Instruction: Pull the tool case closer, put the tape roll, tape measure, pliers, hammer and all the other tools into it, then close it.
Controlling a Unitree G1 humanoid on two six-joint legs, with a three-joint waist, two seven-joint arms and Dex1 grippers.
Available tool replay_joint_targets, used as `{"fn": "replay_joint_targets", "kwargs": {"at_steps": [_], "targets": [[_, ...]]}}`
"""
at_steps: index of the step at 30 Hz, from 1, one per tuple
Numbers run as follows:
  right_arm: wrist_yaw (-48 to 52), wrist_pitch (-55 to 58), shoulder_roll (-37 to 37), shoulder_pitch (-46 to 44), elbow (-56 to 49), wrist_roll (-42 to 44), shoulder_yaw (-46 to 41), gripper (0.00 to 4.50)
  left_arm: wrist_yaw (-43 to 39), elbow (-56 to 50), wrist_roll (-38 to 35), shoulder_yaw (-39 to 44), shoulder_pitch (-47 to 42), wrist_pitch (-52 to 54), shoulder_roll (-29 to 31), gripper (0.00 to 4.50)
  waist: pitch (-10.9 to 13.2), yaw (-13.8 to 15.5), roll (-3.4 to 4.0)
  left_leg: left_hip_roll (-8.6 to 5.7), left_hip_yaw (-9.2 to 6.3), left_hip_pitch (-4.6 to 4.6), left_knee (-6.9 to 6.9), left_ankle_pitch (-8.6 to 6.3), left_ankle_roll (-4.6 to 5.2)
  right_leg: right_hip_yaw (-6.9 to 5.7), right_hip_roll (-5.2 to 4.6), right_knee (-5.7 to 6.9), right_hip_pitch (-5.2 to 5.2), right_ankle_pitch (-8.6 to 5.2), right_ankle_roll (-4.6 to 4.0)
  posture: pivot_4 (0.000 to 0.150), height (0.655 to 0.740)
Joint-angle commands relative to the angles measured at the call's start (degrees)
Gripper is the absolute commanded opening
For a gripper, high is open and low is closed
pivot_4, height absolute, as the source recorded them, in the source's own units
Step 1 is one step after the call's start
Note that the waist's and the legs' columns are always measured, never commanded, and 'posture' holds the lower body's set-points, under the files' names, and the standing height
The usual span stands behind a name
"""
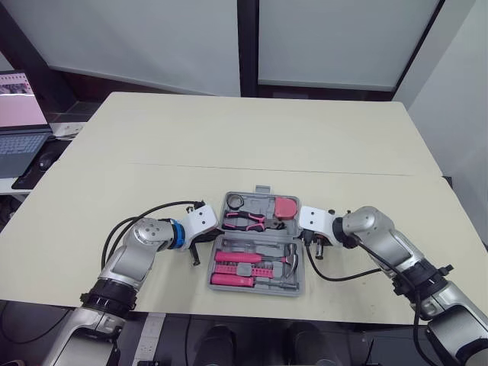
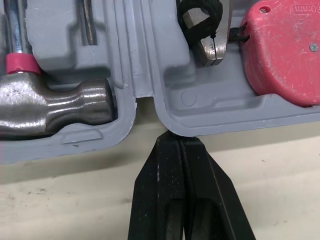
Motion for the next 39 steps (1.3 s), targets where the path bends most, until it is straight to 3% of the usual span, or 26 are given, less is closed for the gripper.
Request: {"fn": "replay_joint_targets", "kwargs": {"at_steps": [1,12,23,30,39], "targets": [[1.86,2.53,2.92,0.56,-5.22,2.95,1.04,0.0,-1.46,-4.41,-1.69,-2.79,0.74,-0.19,-2.59,0.03,0.0,-0.02,0.0,0.0,-0.02,0.0,0.0,0.0,0.0,0.0,0.0,-0.01,0.0,0.0,0.0,0.15,0.74],[2.67,7.81,5.65,-0.26,-7.25,5.13,-0.18,0.0,-1.47,-3.55,-1.11,-3.2,-0.1,-0.3,-3.03,0.03,0.0,-0.1,0.0,-0.03,-0.01,0.04,0.0,0.0,0.0,-0.02,0.07,-0.01,0.0,0.0,0.0,0.15,0.74],[3.26,-4.37,-1.1,2.4,-11.36,0.88,1.54,0.0,-3.19,-8.88,-1.95,-3.59,2.53,0.26,-2.16,0.03,0.01,-0.16,0.01,-0.03,0.0,-0.03,-0.01,0.0,0.0,-0.02,0.04,-0.06,-0.06,0.0,0.0,0.15,0.74],[2.55,-2.74,-1.06,6.26,-15.83,2.1,0.28,0.0,-4.6,-16.55,-2.62,-4.04,7.82,3.36,-0.58,0.03,0.01,-0.21,0.01,-0.01,-0.04,-0.03,-0.05,0.0,0.0,0.05,0.04,-0.09,-0.05,-0.01,0.0,0.15,0.74],[3.12,-0.54,-1.55,8.83,-18.73,1.75,0.99,0.0,-4.27,-17.23,-2.22,-4.21,9.54,3.94,-0.31,0.03,0.01,-0.2,0.01,-0.02,-0.01,0.03,-0.03,0.0,0.0,0.03,0.09,-0.09,-0.03,-0.01,0.0,0.15,0.74]]}}
